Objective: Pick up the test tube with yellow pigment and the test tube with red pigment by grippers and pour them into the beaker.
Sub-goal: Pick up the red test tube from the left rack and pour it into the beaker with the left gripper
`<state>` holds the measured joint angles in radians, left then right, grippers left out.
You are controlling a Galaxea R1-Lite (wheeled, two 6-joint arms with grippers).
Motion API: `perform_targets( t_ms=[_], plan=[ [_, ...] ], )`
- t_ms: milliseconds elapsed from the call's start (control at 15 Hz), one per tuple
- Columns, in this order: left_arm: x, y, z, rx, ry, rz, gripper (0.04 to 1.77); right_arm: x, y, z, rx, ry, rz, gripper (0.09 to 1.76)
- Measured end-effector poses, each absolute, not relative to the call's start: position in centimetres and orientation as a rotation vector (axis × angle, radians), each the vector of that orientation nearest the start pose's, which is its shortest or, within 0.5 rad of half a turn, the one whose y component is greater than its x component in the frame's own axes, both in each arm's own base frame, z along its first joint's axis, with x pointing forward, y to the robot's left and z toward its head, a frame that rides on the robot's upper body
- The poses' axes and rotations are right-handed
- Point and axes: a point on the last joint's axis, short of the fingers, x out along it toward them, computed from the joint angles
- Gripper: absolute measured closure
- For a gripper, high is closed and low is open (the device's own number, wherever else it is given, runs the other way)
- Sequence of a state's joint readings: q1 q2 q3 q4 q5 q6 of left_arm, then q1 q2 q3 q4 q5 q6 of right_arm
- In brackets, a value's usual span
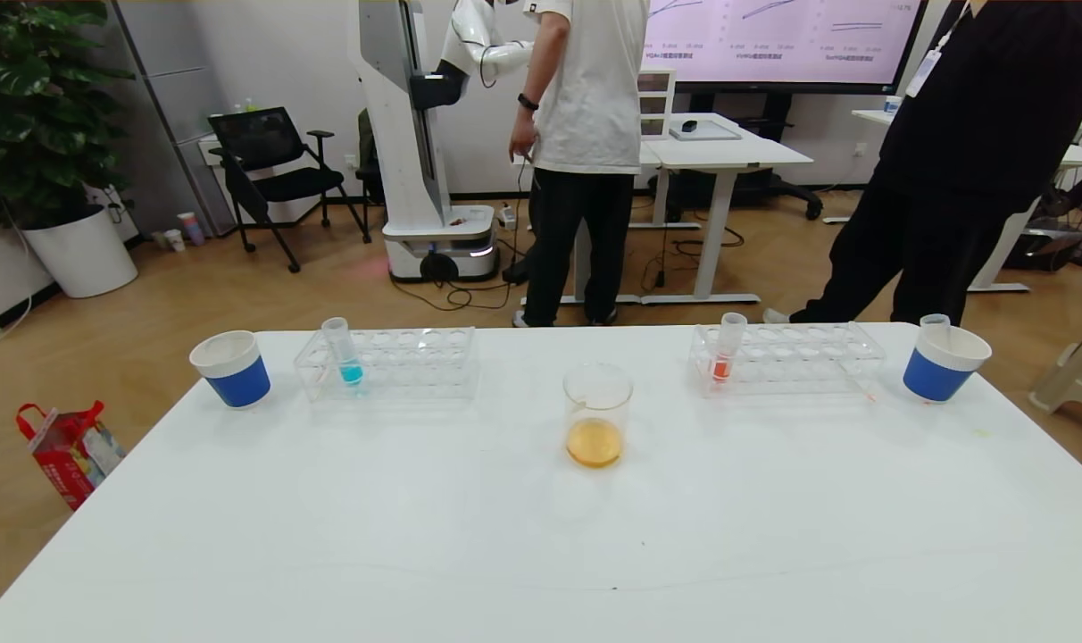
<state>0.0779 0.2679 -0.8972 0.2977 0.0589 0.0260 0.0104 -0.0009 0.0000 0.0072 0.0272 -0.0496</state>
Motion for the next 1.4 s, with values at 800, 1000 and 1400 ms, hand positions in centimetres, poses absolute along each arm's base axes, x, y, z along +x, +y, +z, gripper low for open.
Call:
perform_targets(
  t_ms=[800,1000,1400],
  plan=[
    [-8.4,0.1,19.3,0.115,-0.313,0.056,0.08,-2.3,0.0,7.5,-0.050,0.006,0.038,0.11],
    [-5.5,0.1,15.2,0.105,-0.265,0.075,0.08,-2.3,0.0,7.5,-0.050,0.006,0.038,0.11],
    [-2.4,0.0,7.9,0.071,-0.004,-0.015,0.08,-2.3,0.0,7.5,-0.050,0.006,0.038,0.11]
  ],
)
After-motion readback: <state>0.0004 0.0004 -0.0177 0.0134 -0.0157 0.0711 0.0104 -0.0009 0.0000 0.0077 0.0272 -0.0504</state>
